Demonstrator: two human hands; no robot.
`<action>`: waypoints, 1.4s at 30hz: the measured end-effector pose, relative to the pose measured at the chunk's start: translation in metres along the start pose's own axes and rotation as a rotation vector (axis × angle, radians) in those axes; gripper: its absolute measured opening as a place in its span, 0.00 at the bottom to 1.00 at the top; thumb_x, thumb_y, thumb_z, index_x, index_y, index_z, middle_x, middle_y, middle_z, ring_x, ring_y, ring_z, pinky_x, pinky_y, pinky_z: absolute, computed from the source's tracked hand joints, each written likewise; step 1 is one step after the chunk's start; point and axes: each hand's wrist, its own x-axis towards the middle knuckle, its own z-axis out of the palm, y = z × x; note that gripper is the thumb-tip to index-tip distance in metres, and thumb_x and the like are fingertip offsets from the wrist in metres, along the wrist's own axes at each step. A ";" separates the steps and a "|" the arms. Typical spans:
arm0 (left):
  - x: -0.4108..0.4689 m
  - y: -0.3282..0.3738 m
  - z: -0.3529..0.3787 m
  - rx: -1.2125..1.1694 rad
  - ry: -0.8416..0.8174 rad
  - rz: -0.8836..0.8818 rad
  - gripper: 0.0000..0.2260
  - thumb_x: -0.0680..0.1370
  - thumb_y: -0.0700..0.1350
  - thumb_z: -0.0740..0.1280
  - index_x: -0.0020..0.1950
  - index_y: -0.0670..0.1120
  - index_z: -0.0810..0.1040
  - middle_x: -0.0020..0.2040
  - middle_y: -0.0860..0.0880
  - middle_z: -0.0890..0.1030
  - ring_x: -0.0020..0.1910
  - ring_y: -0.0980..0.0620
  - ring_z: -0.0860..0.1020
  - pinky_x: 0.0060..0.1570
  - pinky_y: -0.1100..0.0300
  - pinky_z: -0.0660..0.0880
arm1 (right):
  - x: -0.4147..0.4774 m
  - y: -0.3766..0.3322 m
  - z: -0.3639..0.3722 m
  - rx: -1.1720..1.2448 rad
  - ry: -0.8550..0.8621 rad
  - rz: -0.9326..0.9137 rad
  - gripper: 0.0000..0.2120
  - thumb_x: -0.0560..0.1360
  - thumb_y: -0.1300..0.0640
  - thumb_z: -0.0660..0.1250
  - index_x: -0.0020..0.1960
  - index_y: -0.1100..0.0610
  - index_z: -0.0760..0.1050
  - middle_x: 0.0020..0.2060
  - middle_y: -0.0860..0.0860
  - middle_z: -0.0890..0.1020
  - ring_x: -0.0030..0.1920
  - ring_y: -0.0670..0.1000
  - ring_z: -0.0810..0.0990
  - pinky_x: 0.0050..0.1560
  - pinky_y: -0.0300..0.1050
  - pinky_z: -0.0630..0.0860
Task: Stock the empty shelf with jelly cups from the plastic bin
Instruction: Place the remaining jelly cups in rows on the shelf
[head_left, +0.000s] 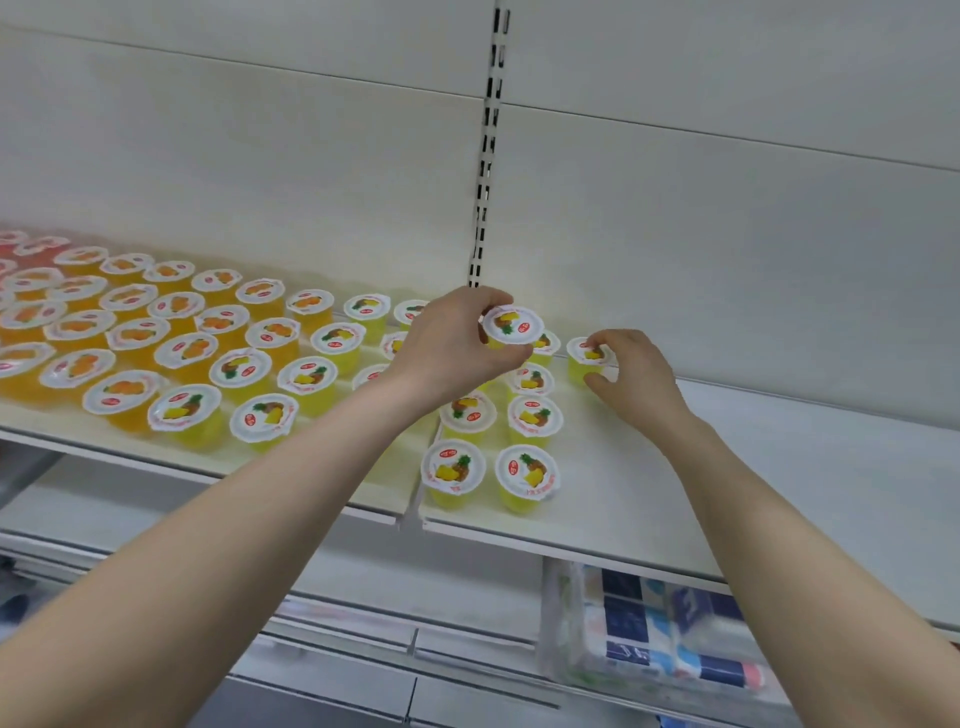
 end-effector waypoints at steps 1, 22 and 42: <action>0.003 0.004 0.004 0.000 -0.008 0.015 0.22 0.70 0.54 0.73 0.62 0.52 0.76 0.56 0.55 0.79 0.50 0.56 0.78 0.54 0.53 0.76 | -0.001 0.003 -0.005 -0.029 -0.008 -0.032 0.21 0.72 0.61 0.70 0.65 0.54 0.74 0.62 0.55 0.74 0.61 0.58 0.73 0.59 0.45 0.66; 0.029 0.025 0.094 0.478 -0.322 0.182 0.27 0.67 0.65 0.70 0.58 0.49 0.78 0.50 0.48 0.80 0.55 0.46 0.71 0.49 0.54 0.70 | -0.028 0.027 -0.042 -0.132 0.220 -0.078 0.26 0.72 0.71 0.60 0.67 0.56 0.73 0.65 0.54 0.72 0.62 0.56 0.72 0.58 0.37 0.63; -0.011 -0.038 -0.043 0.546 -0.008 0.280 0.22 0.78 0.57 0.64 0.68 0.47 0.73 0.65 0.47 0.75 0.66 0.44 0.68 0.65 0.50 0.65 | -0.032 -0.102 -0.034 -0.447 0.143 -0.366 0.21 0.78 0.58 0.64 0.70 0.60 0.70 0.62 0.58 0.76 0.60 0.63 0.74 0.58 0.57 0.70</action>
